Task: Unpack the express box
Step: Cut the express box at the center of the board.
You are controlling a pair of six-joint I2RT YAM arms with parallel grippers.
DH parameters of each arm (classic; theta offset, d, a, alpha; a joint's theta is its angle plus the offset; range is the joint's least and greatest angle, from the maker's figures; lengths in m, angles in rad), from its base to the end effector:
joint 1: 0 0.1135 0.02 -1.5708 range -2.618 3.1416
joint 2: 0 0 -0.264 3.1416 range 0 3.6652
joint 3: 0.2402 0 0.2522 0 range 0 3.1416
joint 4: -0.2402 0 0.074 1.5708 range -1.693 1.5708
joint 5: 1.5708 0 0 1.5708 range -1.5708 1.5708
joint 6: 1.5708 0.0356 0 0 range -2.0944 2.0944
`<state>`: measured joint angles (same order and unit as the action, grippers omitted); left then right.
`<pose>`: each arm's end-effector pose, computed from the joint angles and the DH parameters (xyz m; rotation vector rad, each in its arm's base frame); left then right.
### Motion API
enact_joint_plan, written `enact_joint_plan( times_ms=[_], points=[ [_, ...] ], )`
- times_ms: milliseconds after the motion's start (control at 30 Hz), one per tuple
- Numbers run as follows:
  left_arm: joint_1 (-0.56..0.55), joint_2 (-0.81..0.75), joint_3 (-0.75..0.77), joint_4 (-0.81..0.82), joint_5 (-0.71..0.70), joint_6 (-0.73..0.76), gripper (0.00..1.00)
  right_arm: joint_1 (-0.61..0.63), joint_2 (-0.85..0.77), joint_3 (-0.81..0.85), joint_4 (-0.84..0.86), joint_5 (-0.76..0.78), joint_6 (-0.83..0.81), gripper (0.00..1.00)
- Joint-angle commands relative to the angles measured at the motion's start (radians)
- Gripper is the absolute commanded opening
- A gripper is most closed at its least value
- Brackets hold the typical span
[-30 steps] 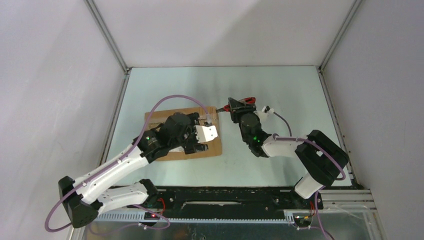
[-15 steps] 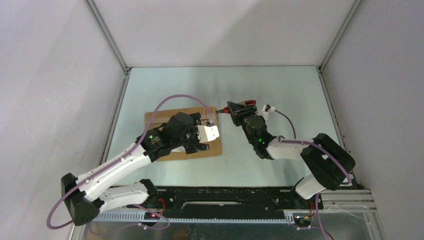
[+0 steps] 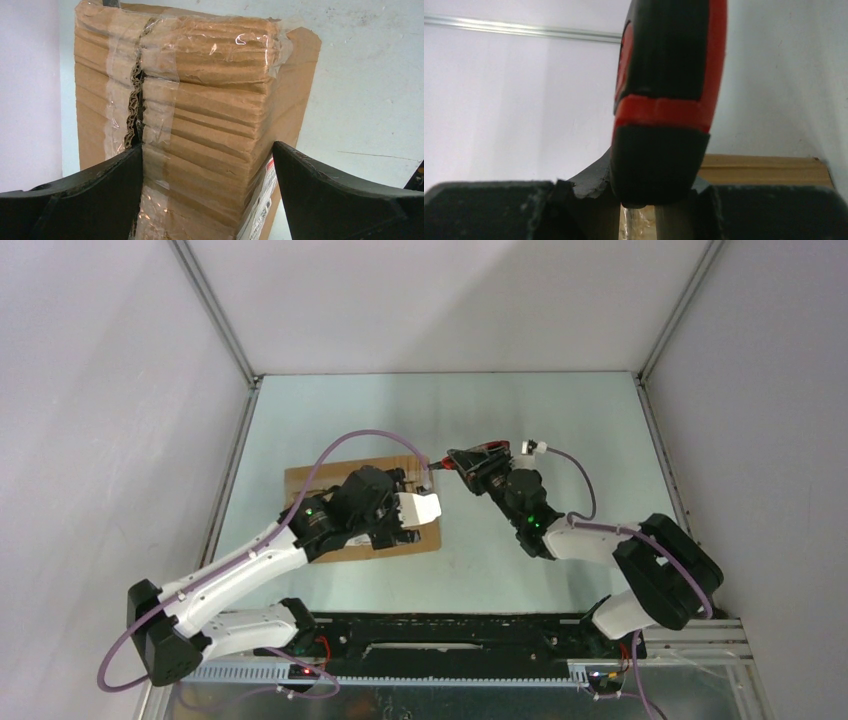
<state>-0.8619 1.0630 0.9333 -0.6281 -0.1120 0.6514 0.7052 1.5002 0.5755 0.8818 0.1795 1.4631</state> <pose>0.1474 -0.1657 0.2968 1.5534 1.7270 0.0244 0.2369 0.1933 0.2127 0.8267 1.6481 1.4782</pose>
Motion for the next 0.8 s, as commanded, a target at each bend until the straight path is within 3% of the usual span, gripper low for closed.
enact_joint_plan(
  times_ms=[0, 233, 467, 767],
  points=[
    [-0.005, 0.031, 0.046, 0.040, -0.009, -0.018, 0.97, 0.050, -0.084, -0.024, -0.026, -0.197, -0.089, 0.00],
    [-0.005, 0.056, 0.058, 0.095, -0.055, -0.034, 0.96, 0.100, -0.061, -0.045, -0.011, -0.195, -0.147, 0.00],
    [-0.005, 0.068, 0.059, 0.124, -0.062, -0.036, 0.96, 0.119, 0.061, -0.129, 0.231, -0.217, -0.120, 0.00],
    [-0.005, 0.083, 0.054, 0.141, -0.092, -0.035, 0.96, 0.137, 0.013, -0.177, 0.276, -0.303, -0.102, 0.00]
  ],
)
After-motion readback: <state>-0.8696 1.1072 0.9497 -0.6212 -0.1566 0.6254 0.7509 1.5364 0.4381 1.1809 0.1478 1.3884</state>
